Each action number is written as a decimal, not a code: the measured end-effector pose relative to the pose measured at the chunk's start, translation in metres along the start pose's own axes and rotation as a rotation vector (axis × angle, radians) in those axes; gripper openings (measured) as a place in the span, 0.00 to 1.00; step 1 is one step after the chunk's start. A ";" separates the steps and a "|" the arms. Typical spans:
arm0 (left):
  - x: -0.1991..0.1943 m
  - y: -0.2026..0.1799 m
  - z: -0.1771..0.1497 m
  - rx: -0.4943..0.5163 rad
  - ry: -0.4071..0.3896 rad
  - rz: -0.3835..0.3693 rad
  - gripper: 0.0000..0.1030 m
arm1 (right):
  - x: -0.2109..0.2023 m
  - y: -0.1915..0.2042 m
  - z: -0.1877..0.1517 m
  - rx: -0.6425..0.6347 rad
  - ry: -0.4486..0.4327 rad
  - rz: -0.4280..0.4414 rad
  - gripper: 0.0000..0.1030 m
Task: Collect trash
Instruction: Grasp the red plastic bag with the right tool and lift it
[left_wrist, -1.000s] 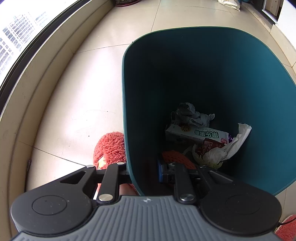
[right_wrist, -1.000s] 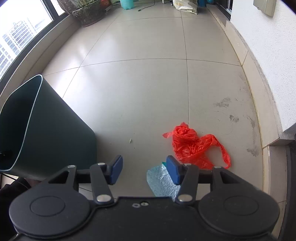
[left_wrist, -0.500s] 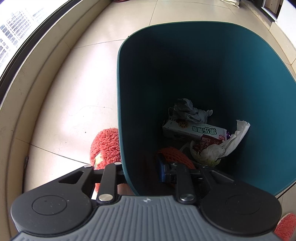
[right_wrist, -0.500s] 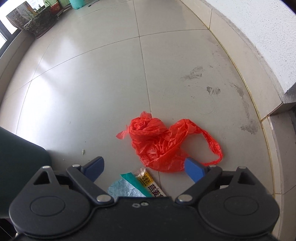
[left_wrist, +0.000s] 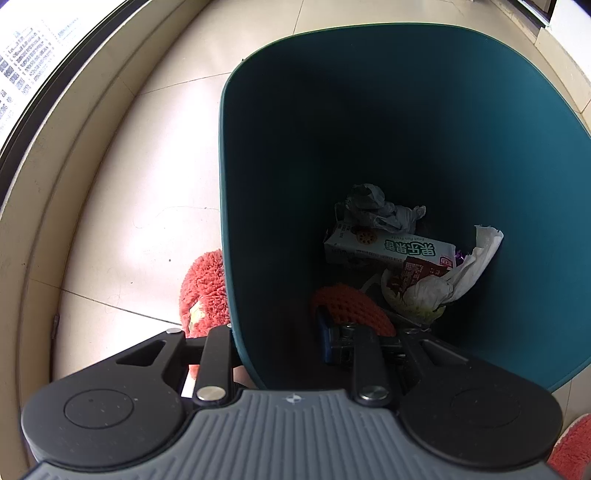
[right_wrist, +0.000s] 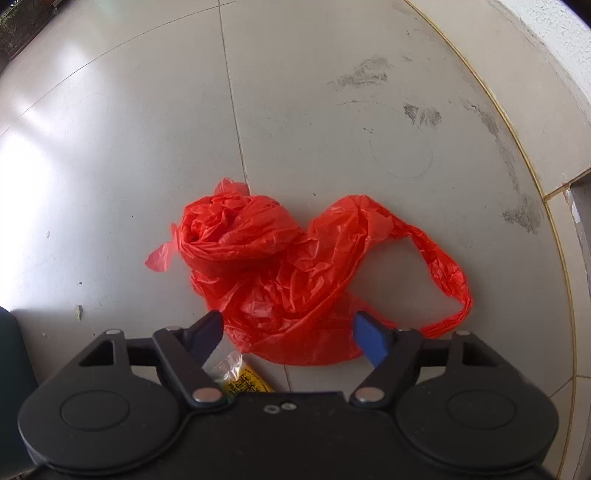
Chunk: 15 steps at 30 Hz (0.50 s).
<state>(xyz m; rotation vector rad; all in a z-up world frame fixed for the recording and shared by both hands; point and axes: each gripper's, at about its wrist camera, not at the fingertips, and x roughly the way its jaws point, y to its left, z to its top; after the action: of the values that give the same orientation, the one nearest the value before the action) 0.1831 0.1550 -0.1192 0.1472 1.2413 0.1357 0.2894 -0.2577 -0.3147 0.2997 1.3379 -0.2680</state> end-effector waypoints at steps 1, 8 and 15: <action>0.001 -0.001 0.000 0.003 0.000 0.002 0.26 | 0.001 0.000 -0.001 0.000 0.001 -0.005 0.62; 0.002 -0.004 -0.003 0.012 -0.011 0.012 0.26 | -0.021 -0.002 -0.007 -0.026 -0.036 -0.027 0.17; -0.001 0.000 -0.004 -0.005 -0.017 -0.005 0.26 | -0.074 0.001 -0.008 -0.084 -0.108 0.000 0.04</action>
<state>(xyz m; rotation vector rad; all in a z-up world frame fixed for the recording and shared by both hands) 0.1790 0.1547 -0.1200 0.1412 1.2247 0.1333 0.2673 -0.2522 -0.2434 0.2116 1.2394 -0.2238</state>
